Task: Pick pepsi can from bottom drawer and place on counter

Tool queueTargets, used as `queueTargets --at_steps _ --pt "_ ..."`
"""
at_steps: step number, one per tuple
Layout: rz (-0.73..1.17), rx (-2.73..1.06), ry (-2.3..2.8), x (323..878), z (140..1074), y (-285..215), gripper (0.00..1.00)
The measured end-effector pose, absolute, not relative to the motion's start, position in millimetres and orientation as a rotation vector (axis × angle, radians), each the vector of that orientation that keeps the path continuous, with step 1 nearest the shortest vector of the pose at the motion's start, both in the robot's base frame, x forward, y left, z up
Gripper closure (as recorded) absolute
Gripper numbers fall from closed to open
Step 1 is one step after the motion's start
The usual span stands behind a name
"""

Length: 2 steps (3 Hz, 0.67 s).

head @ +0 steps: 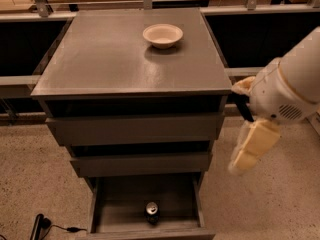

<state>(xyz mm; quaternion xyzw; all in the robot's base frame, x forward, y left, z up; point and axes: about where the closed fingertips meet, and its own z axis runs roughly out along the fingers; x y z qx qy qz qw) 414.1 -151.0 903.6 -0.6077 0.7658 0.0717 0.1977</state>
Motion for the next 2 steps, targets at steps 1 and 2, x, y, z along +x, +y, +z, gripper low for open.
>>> queueTargets --at_steps 1,2 --pt "0.419 -1.665 2.023 386 843 -104 0.00" --pt "0.479 -1.643 1.955 370 823 -81 0.00"
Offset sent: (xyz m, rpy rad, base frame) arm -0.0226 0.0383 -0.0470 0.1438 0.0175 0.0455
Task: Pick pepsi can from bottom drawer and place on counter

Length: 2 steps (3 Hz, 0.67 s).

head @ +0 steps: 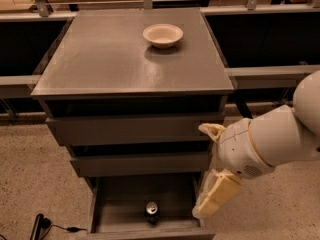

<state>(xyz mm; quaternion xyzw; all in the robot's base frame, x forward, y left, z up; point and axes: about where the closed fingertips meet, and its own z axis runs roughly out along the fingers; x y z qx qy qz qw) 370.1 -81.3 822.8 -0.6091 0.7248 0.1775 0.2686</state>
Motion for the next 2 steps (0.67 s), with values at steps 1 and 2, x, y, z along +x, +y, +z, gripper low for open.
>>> queueTargets --at_steps 1,2 --pt "0.478 -1.643 1.955 370 823 -81 0.00" --pt "0.445 -1.595 1.949 378 809 -85 0.00"
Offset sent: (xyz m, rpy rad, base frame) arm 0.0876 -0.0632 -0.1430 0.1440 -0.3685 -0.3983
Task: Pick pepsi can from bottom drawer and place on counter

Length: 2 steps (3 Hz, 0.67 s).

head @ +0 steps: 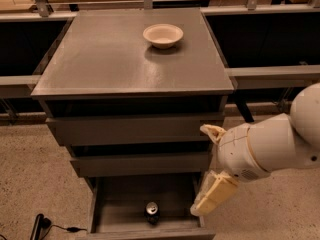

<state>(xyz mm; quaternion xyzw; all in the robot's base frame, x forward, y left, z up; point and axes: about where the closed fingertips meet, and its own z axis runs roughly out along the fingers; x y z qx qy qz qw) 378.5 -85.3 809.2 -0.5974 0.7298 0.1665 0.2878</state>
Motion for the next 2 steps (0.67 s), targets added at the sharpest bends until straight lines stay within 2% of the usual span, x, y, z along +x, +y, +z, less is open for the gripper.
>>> queueTargets --at_steps 1,2 --pt "0.495 -1.482 1.930 370 741 -92 0.00" --pt "0.423 -1.449 1.898 378 720 -111 0.00"
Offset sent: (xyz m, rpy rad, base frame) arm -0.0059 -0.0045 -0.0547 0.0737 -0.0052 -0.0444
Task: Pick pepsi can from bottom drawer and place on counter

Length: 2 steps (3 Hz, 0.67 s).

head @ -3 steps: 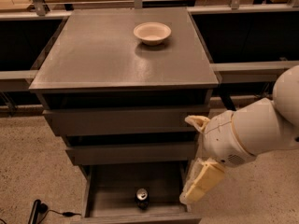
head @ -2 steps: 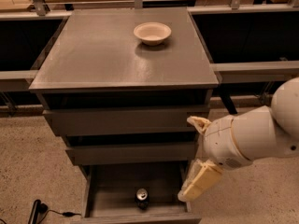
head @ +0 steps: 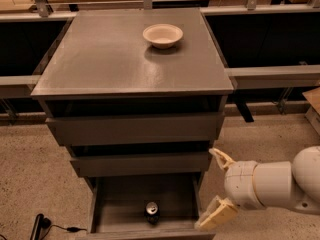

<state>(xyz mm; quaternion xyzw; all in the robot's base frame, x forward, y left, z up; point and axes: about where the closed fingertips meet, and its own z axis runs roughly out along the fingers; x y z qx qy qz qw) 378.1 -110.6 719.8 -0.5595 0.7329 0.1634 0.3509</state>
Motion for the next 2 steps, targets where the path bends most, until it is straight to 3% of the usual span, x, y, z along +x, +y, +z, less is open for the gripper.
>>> queueTargets --at_steps 2 --pt "0.616 -1.453 1.835 402 670 -74 0.00"
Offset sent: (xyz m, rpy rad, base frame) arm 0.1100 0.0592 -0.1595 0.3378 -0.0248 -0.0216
